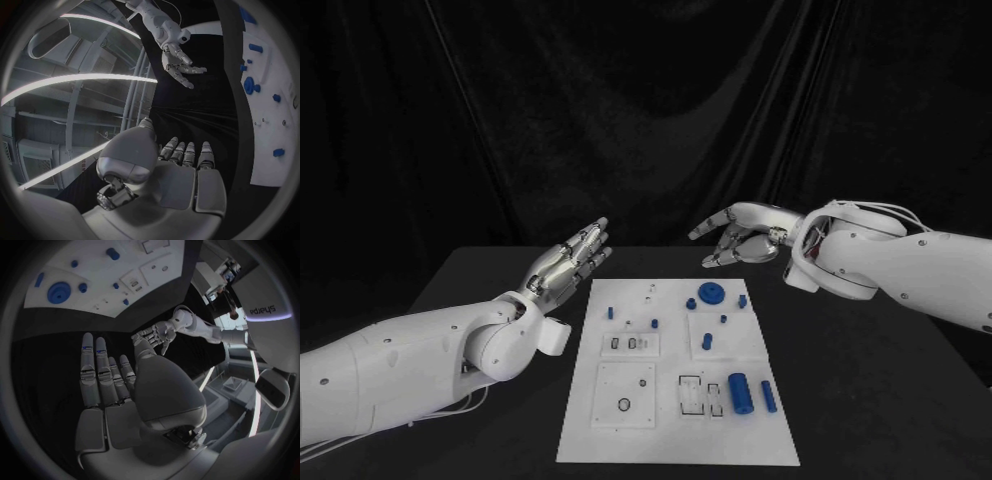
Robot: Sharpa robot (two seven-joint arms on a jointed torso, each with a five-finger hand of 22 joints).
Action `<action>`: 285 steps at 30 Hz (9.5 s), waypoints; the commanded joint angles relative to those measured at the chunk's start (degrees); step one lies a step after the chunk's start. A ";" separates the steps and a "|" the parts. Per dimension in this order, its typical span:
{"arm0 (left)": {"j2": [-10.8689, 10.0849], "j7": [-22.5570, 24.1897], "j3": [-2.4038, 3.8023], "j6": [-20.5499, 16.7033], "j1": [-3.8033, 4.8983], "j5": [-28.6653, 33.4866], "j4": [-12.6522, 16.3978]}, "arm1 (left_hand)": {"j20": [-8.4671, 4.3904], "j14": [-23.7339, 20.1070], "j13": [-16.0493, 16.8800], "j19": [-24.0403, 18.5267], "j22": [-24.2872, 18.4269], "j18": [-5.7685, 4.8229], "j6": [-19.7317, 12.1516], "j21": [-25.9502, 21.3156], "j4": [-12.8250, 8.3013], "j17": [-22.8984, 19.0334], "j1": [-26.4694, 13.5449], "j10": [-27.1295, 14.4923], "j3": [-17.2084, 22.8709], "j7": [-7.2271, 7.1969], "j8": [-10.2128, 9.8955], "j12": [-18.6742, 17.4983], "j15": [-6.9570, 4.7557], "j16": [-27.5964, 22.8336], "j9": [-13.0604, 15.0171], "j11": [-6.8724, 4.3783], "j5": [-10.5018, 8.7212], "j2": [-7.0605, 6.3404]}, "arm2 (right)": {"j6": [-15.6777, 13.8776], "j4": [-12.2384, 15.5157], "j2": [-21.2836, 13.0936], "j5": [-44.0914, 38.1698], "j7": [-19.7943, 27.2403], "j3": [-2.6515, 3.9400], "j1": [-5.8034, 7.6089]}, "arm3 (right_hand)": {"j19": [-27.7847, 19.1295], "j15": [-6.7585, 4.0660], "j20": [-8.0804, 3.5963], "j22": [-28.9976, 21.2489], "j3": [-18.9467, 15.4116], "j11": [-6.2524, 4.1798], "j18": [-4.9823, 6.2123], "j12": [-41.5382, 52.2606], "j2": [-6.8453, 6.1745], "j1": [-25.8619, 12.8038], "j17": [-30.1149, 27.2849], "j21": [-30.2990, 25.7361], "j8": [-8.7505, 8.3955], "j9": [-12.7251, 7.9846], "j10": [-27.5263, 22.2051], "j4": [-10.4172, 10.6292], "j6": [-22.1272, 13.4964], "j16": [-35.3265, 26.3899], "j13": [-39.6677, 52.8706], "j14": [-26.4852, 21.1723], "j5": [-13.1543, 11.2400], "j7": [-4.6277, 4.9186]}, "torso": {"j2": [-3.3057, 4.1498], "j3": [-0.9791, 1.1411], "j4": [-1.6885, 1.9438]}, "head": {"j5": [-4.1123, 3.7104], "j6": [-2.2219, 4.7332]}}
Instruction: Assemble the parts on the task board
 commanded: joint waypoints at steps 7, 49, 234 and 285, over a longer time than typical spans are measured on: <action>-2.39 11.44 0.08 -2.93 2.49 -4.97 2.66 | 0.49 -0.02 0.17 -0.16 -0.10 1.42 1.31 -0.19 -0.01 -0.09 1.34 -0.05 0.09 0.60 0.49 0.59 -0.38 -0.21 0.21 0.11 1.10 -0.36 | 4.94 2.57 -0.62 -27.10 -7.50 0.06 2.23 | 9.43 -3.65 -4.11 0.40 3.27 -2.31 0.71 -1.94 -1.21 1.86 0.94 -0.59 -0.97 0.31 9.00 -3.57 5.22 -0.62 0.39 9.42 -0.21 -3.68 | 5.32 -0.97 1.48 | -1.99 -1.67; -9.97 14.83 0.11 -9.55 4.44 -12.12 9.15 | -0.97 -0.02 0.31 -0.16 -0.10 1.08 4.32 -0.19 -0.03 -0.09 4.86 0.38 0.46 1.37 0.87 1.15 -0.40 -0.21 0.45 0.84 3.73 -1.47 | -1.64 2.90 -0.69 -31.35 -7.75 0.05 2.03 | 23.84 -8.66 -9.09 8.80 13.04 -3.51 0.40 -6.34 -7.20 -3.77 17.73 9.67 -3.71 0.28 20.32 -0.13 11.14 13.11 0.48 25.01 -7.67 -2.10 | 11.52 -1.28 2.82 | -3.60 -6.13; -8.63 10.54 0.09 -2.45 4.63 -12.10 5.60 | 1.57 -0.02 0.29 -0.16 -0.10 1.25 7.65 -0.19 -2.88 -0.09 9.23 0.43 3.22 3.65 1.06 0.79 1.77 -0.21 0.81 2.41 11.08 0.09 | -5.25 -5.56 1.79 -26.62 -8.26 0.05 2.22 | 7.86 -9.31 -9.12 37.39 13.55 -8.70 0.28 40.34 -6.00 -11.21 45.62 22.84 -3.43 1.40 30.61 6.16 15.32 41.23 34.82 16.30 -10.17 -1.00 | 11.65 -1.28 1.66 | -2.27 -6.97; -7.75 9.11 0.08 -0.08 4.61 -12.09 4.35 | 2.37 -0.02 0.29 -0.16 -0.10 1.26 7.54 -0.19 -3.41 -0.09 9.54 0.43 3.58 3.68 0.99 0.75 2.49 -0.21 0.78 2.55 11.66 0.35 | -4.19 -7.69 0.84 -25.54 -9.00 0.04 -2.45 | 19.10 -11.75 -11.25 73.96 12.56 -10.08 -5.33 72.30 -6.97 -10.87 77.44 61.61 -4.00 3.54 52.30 4.03 13.03 73.39 78.26 26.80 -9.77 -2.37 | 11.61 -1.37 1.81 | -1.89 -7.97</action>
